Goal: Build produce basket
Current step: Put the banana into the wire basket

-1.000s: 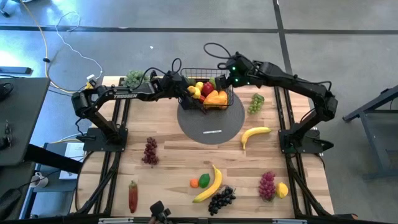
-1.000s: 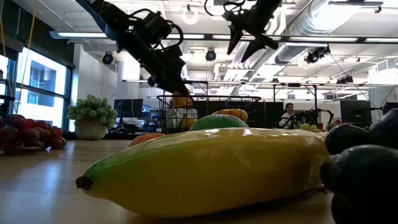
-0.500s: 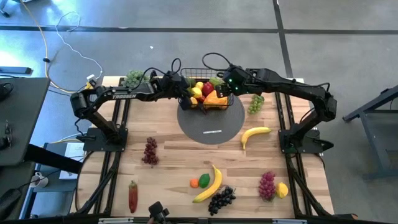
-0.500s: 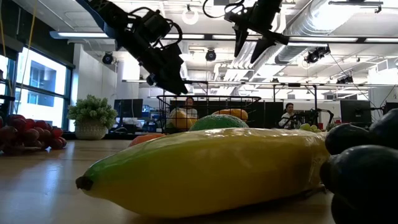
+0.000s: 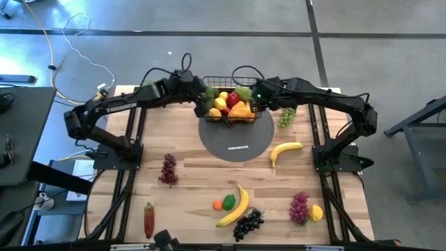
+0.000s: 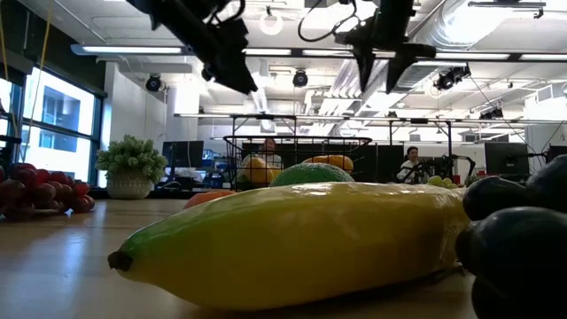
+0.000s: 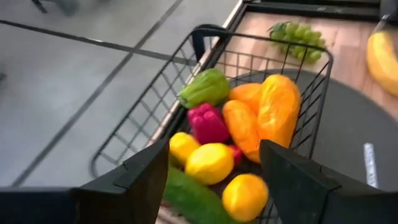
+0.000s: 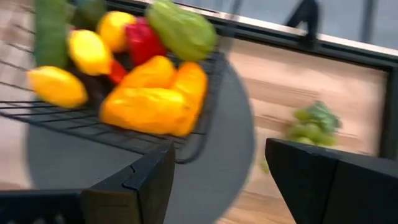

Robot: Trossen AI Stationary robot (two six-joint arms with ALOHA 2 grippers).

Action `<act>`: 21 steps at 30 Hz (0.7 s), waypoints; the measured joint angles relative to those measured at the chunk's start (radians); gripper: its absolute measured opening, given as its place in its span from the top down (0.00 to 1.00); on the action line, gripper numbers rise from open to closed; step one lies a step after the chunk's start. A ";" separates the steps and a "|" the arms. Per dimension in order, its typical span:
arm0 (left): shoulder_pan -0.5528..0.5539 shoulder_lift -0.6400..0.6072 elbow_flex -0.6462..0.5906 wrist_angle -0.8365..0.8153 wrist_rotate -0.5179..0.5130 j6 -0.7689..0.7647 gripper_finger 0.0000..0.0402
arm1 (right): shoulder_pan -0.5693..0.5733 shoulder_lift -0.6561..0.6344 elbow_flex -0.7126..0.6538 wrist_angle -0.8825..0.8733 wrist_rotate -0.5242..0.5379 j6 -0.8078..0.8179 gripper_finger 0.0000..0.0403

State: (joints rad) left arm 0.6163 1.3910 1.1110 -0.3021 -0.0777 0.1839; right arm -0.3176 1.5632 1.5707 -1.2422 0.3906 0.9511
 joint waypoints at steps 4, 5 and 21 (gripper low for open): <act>0.000 -0.051 0.000 -0.068 -0.043 0.037 0.41 | 0.000 0.000 0.000 -0.097 0.026 0.045 0.43; 0.000 -0.062 0.000 -0.089 -0.046 0.037 0.41 | 0.000 0.000 0.000 -0.121 0.025 0.062 0.43; 0.000 -0.145 0.000 -0.210 -0.049 0.030 0.41 | 0.137 0.000 -0.073 -0.237 -0.189 0.237 0.43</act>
State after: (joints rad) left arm 0.6163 1.2461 1.1110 -0.5121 -0.1268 0.2134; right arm -0.1807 1.5635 1.4975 -1.4794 0.2016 1.1876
